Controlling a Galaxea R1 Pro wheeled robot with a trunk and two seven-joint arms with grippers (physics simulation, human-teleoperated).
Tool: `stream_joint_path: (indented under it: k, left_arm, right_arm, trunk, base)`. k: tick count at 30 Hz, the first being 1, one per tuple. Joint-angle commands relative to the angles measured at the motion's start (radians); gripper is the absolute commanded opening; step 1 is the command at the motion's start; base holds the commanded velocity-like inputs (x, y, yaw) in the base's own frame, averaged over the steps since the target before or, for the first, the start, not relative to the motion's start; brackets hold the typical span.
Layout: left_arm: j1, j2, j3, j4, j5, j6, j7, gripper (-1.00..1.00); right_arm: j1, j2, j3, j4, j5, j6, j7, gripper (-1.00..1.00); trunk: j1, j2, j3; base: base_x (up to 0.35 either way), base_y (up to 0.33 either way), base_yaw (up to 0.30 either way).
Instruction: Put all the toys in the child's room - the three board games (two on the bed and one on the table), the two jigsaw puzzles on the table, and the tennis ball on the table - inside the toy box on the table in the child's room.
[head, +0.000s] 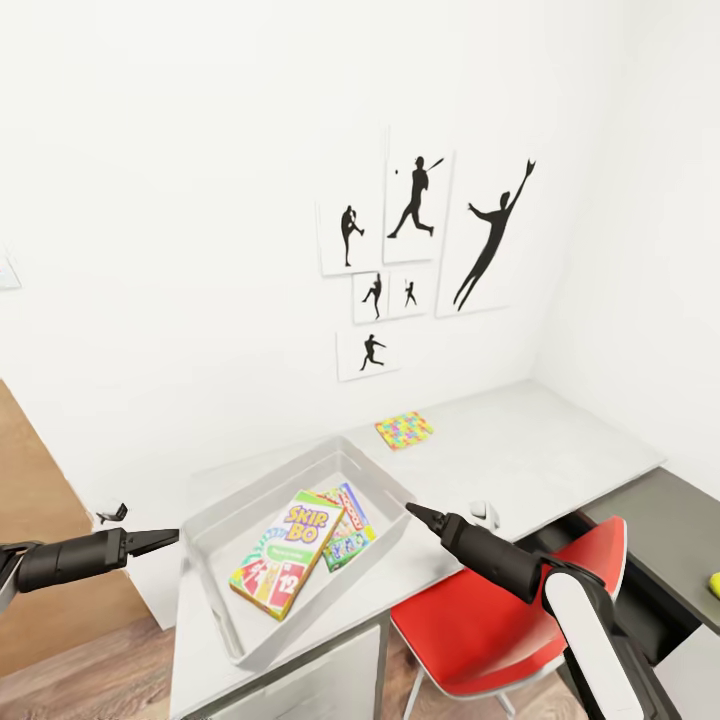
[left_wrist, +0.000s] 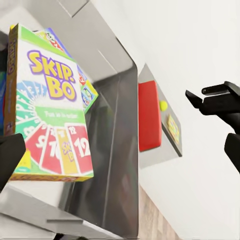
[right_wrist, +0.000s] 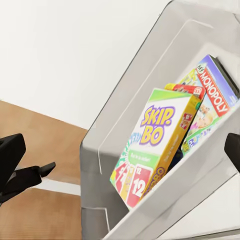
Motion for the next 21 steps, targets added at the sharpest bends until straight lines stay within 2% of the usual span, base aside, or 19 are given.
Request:
stream_joint_path:
  k: [1, 15, 21]
  left_arm:
    - [-0.001, 0.000, 0.000, 0.000, -0.001, 0.011, -0.004, 1.00]
    - [-0.001, 0.000, 0.000, 0.000, -0.001, 0.011, -0.004, 1.00]
    - [-0.001, 0.000, 0.000, 0.000, -0.001, 0.011, -0.004, 1.00]
  right_arm:
    - [-0.001, -0.001, 0.000, 0.000, 0.004, 0.003, 0.004, 1.00]
    - [-0.001, -0.001, 0.000, 0.000, 0.004, 0.002, 0.004, 1.00]
    - [-0.001, -0.001, 0.000, 0.000, 0.004, 0.002, 0.004, 1.00]
  trunk:
    - [0.001, -0.002, -0.001]
    - [0.001, -0.002, 0.019]
    - [0.001, -0.002, 0.022]
  base:
    - [0.000, -0.001, 0.153]
    - [0.000, 0.000, 0.153]
    - [0.000, 0.000, 0.059]
